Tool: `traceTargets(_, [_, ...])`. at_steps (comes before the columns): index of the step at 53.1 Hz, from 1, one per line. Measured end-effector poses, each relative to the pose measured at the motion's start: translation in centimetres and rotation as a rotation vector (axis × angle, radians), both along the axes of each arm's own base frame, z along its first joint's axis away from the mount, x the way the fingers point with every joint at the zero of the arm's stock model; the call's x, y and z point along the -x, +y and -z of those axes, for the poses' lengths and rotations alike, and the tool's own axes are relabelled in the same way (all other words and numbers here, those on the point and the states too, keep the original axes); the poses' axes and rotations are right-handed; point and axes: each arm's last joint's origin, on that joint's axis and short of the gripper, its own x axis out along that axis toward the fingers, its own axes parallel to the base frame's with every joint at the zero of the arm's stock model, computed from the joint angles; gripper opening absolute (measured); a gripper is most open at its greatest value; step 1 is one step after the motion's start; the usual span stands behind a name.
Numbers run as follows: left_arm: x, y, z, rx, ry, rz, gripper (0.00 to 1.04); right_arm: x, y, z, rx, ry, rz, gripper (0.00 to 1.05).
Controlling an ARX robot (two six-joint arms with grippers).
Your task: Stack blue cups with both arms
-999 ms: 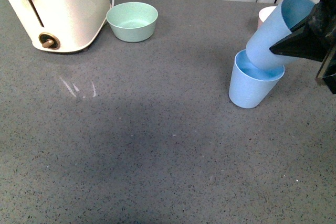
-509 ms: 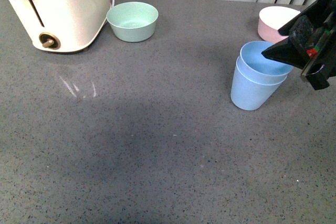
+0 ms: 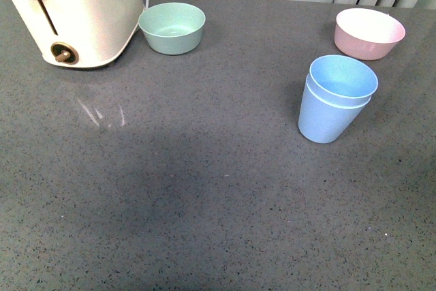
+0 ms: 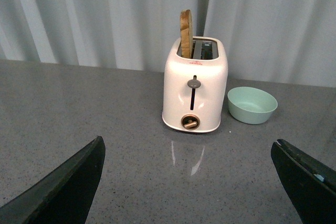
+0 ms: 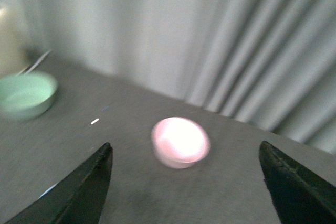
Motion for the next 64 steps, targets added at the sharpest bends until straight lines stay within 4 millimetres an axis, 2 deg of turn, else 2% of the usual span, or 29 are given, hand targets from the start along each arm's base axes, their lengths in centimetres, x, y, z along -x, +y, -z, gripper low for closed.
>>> traceTargets(4, [0.0, 0.0, 0.0, 0.000, 0.000, 0.000, 0.96, 1.8, -1.0, 0.8, -0.111, -0.063, 0.117, 0.65])
traceTargets(15, [0.0, 0.0, 0.0, 0.000, 0.000, 0.000, 0.96, 4.1, -1.0, 4.6, -0.197, -0.011, 0.114, 0.32])
traceTargets(26, [0.0, 0.0, 0.0, 0.000, 0.000, 0.000, 0.96, 5.8, -1.0, 6.0, -0.210, -0.028, 0.110, 0.01])
traceTargets(39, [0.0, 0.0, 0.0, 0.000, 0.000, 0.000, 0.96, 7.9, -1.0, 7.9, -0.216, -0.025, 0.113, 0.02])
traceTargets(64, [0.0, 0.0, 0.0, 0.000, 0.000, 0.000, 0.96, 9.9, -1.0, 9.3, -0.216, -0.026, 0.113, 0.02])
